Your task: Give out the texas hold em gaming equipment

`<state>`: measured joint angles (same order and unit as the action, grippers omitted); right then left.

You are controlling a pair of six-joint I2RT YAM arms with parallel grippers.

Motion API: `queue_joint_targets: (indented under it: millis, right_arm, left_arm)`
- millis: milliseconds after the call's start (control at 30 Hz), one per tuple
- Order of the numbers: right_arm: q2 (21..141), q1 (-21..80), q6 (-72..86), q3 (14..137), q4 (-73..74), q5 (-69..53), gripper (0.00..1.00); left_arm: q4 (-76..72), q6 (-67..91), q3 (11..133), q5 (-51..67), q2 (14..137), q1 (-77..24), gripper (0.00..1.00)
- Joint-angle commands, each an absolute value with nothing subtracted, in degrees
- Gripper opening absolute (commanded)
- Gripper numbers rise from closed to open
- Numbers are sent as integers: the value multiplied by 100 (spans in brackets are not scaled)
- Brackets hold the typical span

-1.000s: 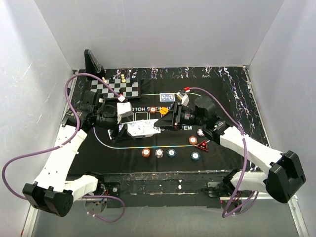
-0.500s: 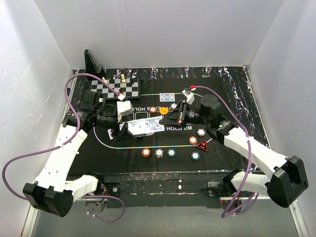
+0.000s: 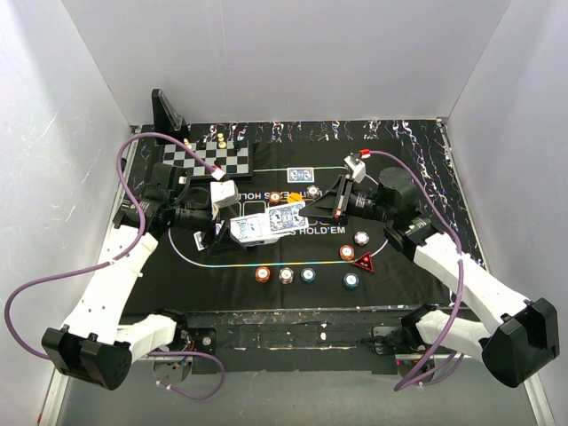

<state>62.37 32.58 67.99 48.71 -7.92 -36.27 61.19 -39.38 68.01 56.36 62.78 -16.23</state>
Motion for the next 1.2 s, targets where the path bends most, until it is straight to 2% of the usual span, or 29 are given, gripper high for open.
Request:
queue_joint_targets:
  millis: [0,233,600,867,1167]
  right_arm:
    - [6064,3077,7083,4737,-1124,-3919,1]
    - [5933,2567,7567,4465,-1635,-4271,1]
    - [5801,626,6725,4237,-484,-4728,1]
    - [6231,-421,5354,4043,1001,-3553,1]
    - [7021,-940,4826,3972,967,-2409,1]
  left_arm:
    - [5985,-3911,6829,5906,6170,-1591,41]
    - [6038,-3973,6820,5889,6152,-1556,41]
    - [6161,-4060,6908,5889,6170,-1503,41]
    - [6231,-4104,6935,5889,6187,-1468,41]
    - [6205,-4025,6952,5906,6214,-1450,41]
